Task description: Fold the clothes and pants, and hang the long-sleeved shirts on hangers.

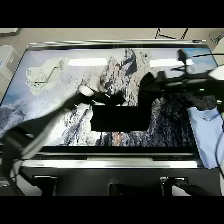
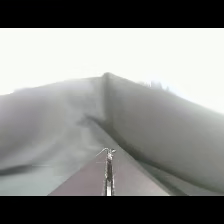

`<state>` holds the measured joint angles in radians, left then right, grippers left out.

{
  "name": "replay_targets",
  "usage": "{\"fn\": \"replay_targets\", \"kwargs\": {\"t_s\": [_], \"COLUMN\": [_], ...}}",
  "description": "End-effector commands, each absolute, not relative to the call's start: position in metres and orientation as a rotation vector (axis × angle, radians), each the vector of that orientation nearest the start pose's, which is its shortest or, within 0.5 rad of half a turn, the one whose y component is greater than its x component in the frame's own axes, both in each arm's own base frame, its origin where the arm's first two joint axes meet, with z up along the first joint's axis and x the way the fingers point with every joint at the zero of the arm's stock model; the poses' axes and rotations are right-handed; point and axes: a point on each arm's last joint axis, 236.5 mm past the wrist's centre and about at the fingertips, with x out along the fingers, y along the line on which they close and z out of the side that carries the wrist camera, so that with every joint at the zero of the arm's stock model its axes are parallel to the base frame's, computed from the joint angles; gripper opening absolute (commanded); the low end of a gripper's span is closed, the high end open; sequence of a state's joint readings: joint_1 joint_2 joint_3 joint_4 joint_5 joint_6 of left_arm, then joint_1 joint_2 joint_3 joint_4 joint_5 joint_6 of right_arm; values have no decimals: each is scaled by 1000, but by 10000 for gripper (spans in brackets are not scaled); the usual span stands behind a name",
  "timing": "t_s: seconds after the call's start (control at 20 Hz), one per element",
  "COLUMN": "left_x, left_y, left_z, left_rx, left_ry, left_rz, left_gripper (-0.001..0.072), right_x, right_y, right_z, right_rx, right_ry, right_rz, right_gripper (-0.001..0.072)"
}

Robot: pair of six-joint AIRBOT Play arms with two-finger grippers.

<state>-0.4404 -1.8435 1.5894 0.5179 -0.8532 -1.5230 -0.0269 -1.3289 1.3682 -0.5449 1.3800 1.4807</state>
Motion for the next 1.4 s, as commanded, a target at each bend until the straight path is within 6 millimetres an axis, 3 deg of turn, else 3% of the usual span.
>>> {"fn": "replay_targets", "kwargs": {"t_s": [0.0, 0.05, 0.15, 0.3, 0.35, 0.4, 0.45, 0.5, 0.55, 0.65, 0.75, 0.8, 0.9, 0.95, 1.0, 1.05, 1.2, 1.35], "left_x": [483, 486, 479, 456, 450, 444, 438, 434, 431, 428, 428, 428, 427, 427, 428, 428, 427, 427], "left_y": [-232, -195, -139, -94, -87, -83, -82, -82, -83, -83, -83, -83, -83, -84, -84, -84, -84, -84], "left_z": [77, 107, 160, 219, 231, 241, 246, 248, 248, 246, 246, 246, 246, 246, 246, 246, 246, 246], "left_rx": [-548, -533, -503, -446, -425, -402, -389, -383, -376, -352, -347, -341, -340, -341, -341, -341, -345, -364], "left_ry": [1091, 1028, 916, 784, 753, 732, 724, 725, 733, 743, 742, 741, 741, 741, 741, 741, 742, 746], "left_rz": [-560, -517, -444, -373, -358, -346, -344, -347, -349, -361, -363, -365, -366, -366, -366, -366, -366, -359], "left_gripper": [22, 23, 23, 24, 24, 24, 24, 24, 24, 24, 25, 25, 25, 25, 25, 25, 25, 25], "right_x": [396, 397, 393, 378, 372, 367, 369, 374, 385, 416, 440, 443, 420, 401, 385, 376, 374, 370], "right_y": [263, 287, 334, 387, 399, 407, 409, 406, 395, 348, 269, 222, 111, 72, 54, 57, 105, 137], "right_z": [128, 114, 84, 21, -3, -21, -29, -30, -22, 7, 24, 21, -18, -37, -52, -62, -77, -91], "right_rx": [808, 834, 889, 889, 890, 904, 913, 921, 928, 922, 857, 799, 653, 630, 659, 715, 846, 912], "right_ry": [1199, 1221, 1284, 1389, 1434, 1470, 1472, 1460, 1430, 1339, 1284, 1299, 1461, 1550, 1606, 1624, 1550, 1588], "right_rz": [839, 854, 873, 839, 808, 777, 772, 766, 763, 758, 667, 582, 301, 169, 105, 113, 302, 392], "right_gripper": [42, 42, 42, 43, 131, 459, 703, 699, 695, 686, 686, 686, 685, 672, 665, 661, 659, 616]}}
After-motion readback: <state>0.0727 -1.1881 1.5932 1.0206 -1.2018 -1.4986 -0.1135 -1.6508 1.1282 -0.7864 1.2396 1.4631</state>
